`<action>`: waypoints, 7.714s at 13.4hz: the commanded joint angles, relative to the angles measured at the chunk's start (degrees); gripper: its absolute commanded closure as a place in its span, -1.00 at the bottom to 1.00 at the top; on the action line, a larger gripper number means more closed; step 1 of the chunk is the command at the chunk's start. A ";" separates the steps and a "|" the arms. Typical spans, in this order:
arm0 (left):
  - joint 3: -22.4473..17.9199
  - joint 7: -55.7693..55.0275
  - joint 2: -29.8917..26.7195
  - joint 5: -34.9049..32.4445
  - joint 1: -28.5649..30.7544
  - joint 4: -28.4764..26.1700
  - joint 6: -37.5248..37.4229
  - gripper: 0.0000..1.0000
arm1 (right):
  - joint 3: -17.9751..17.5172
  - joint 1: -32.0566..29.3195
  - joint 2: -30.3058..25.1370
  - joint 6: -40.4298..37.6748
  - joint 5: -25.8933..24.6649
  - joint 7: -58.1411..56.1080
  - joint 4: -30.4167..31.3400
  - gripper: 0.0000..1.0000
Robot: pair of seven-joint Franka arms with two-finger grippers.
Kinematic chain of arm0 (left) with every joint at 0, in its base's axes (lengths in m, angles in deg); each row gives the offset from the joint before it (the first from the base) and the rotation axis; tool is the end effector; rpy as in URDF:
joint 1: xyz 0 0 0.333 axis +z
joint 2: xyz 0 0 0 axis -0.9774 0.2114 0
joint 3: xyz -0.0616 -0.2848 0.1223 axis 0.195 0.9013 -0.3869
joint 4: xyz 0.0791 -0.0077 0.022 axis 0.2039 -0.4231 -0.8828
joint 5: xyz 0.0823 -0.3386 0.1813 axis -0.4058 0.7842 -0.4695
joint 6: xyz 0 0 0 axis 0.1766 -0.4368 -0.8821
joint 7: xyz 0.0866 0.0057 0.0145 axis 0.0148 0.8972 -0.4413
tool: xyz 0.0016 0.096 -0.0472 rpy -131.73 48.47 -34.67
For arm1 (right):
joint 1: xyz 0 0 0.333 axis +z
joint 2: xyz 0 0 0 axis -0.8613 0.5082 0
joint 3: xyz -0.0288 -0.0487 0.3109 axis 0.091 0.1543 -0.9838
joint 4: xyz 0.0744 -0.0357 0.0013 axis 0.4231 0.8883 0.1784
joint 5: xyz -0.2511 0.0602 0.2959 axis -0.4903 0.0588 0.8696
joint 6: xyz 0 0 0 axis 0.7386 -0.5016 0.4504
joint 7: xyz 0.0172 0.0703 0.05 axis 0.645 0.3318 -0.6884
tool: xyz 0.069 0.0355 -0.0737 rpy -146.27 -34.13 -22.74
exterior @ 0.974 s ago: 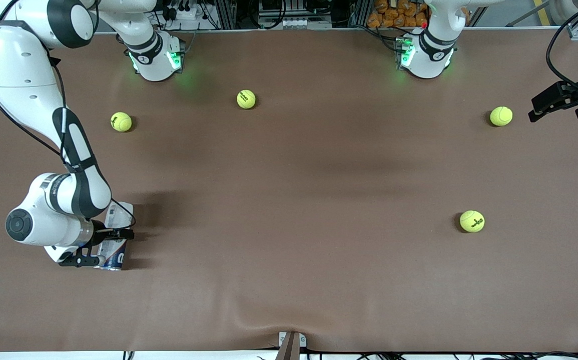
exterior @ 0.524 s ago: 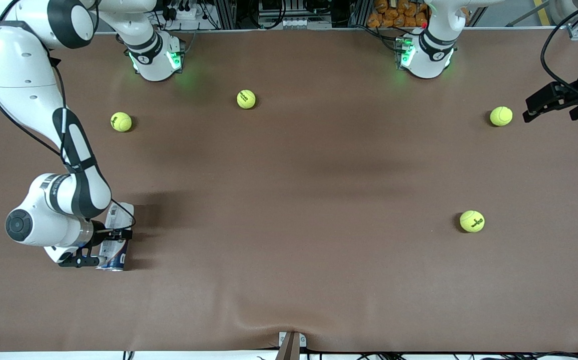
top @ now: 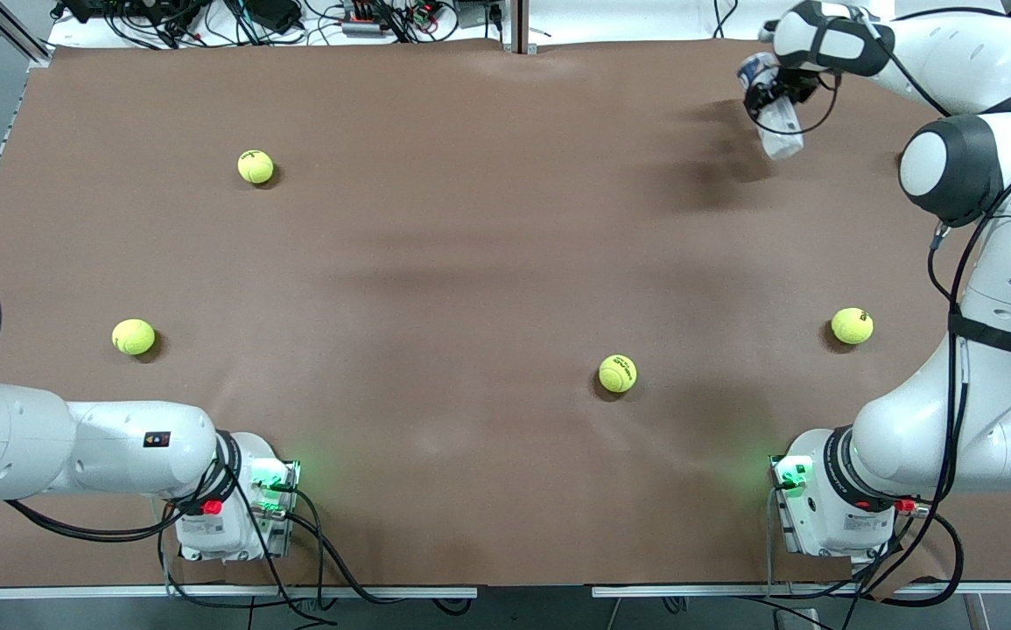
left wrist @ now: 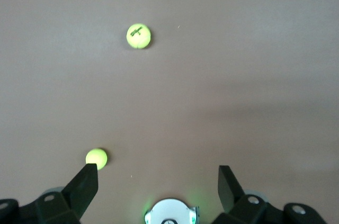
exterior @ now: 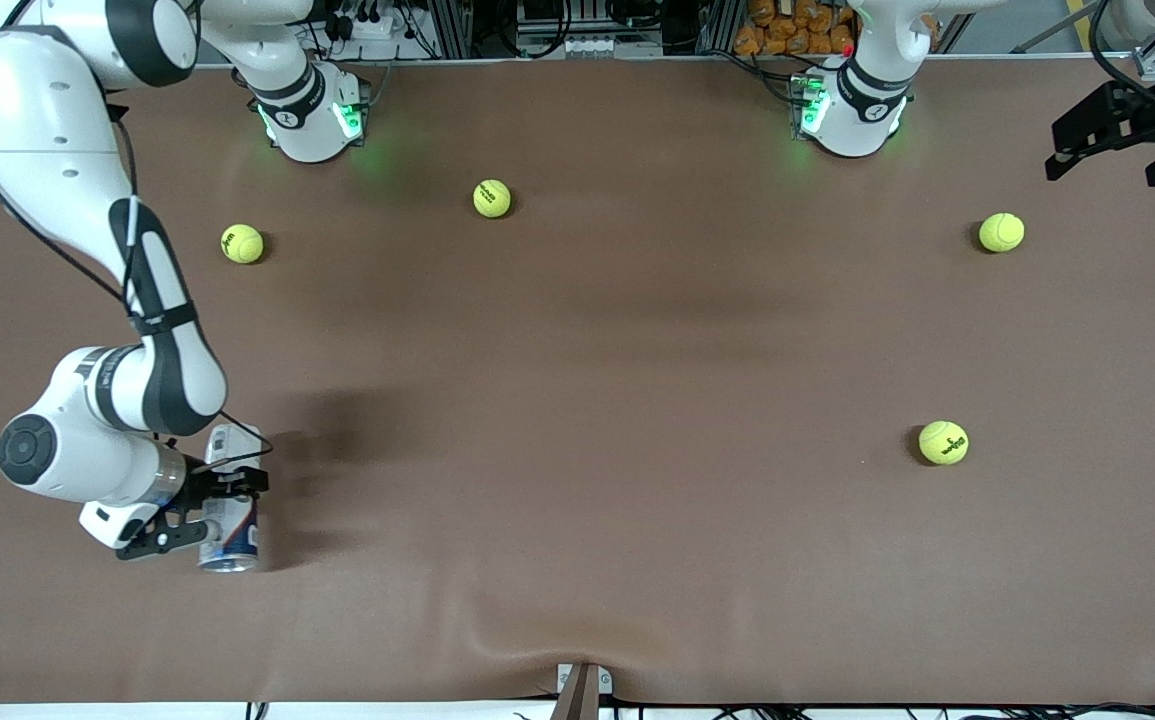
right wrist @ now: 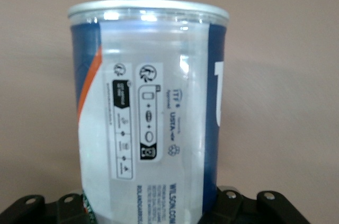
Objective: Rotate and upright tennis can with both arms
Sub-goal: 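Carry the can to the table middle and lay it down, then open the right gripper while the left gripper reaches the can end, then grasp the can end with the left gripper while the right gripper withdraws, then lift the can with the left gripper and tilt it upright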
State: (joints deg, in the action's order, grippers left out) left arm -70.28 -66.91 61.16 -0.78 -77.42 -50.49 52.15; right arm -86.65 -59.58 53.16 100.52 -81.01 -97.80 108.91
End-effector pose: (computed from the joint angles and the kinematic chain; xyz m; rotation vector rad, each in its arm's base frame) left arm 0.4950 -0.0260 0.6900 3.1292 -0.0803 -0.0834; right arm 0.7298 0.0188 0.2543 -3.0083 -0.4671 -0.0836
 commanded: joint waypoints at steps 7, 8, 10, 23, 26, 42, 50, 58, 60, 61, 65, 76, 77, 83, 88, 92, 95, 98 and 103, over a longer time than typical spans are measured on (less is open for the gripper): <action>2.95 -6.27 6.86 -2.38 0.68 1.22 4.96 -1.00 | 0.68 27.87 -3.38 -0.84 -9.21 -13.90 -2.03 -0.19; 3.12 -5.67 7.04 -2.02 1.03 0.60 6.82 -1.00 | 0.68 29.90 -3.38 -0.93 -9.83 -17.05 -1.94 -0.19; 3.21 -7.07 7.92 -2.36 0.33 0.69 9.11 -1.00 | 0.59 31.93 -2.68 -0.76 -9.84 -24.60 -2.03 -0.20; 6.29 -6.19 6.69 -1.93 1.12 -1.07 8.16 -1.00 | 1.30 41.26 8.39 9.17 -12.55 -28.34 -6.33 -0.26; 6.46 -7.24 6.43 -1.93 0.77 -0.81 7.54 -1.00 | 1.30 41.52 9.53 9.17 -16.24 -27.01 -6.85 -0.27; 6.55 -7.60 31.81 31.08 -3.01 -0.81 22.73 -1.00 | -0.46 42.23 0.58 -2.85 -12.57 -23.33 -7.56 -1.00; 6.46 -6.28 45.27 56.14 -10.13 -1.07 39.96 -1.00 | 0.24 32.22 -6.63 -9.46 -11.07 -9.37 -6.60 -1.00; 6.55 -1.82 46.42 66.34 -10.83 -5.28 40.68 -1.00 | 0.24 17.55 -8.30 -10.07 -10.89 -6.45 -6.42 -1.00; 6.55 4.32 46.86 71.35 -10.84 -7.56 40.68 -1.00 | 0.24 14.03 -9.00 -10.42 -10.89 -6.36 -6.42 -1.00; 6.46 8.10 47.03 73.72 -10.84 -8.53 40.68 -1.00 | 0.15 12.27 -9.09 -10.43 -10.89 -6.36 -6.42 -1.00; 6.46 18.30 50.10 80.41 -11.53 -8.98 42.43 -1.00 | 0.15 6.20 -11.28 -11.30 -8.35 -6.44 -5.46 -1.00; 6.46 30.29 53.19 89.03 -12.42 -10.57 42.70 -0.75 | 10.70 7.86 -28.69 -30.27 -0.34 -0.14 5.45 -1.00; 6.46 30.29 53.19 89.65 -13.37 -10.57 42.70 -0.65 | 10.44 7.25 -29.91 -32.03 -0.34 2.67 5.36 -1.00; 6.46 30.98 53.36 91.41 -14.70 -10.48 42.70 0.10 | 10.00 5.05 -34.66 -38.36 -0.96 9.71 5.10 -1.00; 6.38 30.38 50.91 90.44 -15.14 -9.86 42.70 1.00 | 4.83 0.40 -38.53 -43.91 -6.21 13.24 3.51 -1.00; 6.38 29.85 46.95 85.72 -15.49 -7.85 42.70 1.00 | 2.61 -2.16 -40.47 -49.77 -7.29 14.03 0.80 -1.00; 6.11 21.44 43.09 80.87 -17.77 -6.35 43.48 1.00 | 2.35 -3.29 -40.91 -52.35 -5.28 17.36 -1.76 -1.00; 5.85 8.62 40.98 72.38 -20.41 -1.71 44.37 1.00 | 2.44 -3.57 -41.17 -54.98 -4.13 17.90 -2.02 -1.00; 5.85 -14.43 41.41 47.84 -26.02 8.67 44.37 1.00 | 3.06 -3.65 -41.79 -48.92 -2.19 17.81 -1.59 -1.00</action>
State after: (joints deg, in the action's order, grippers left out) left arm -63.61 -76.65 101.68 51.74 -100.68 -44.94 96.04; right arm -82.70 -62.01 12.31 50.58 -84.42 -80.89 107.15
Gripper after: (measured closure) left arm 0.952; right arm 0.000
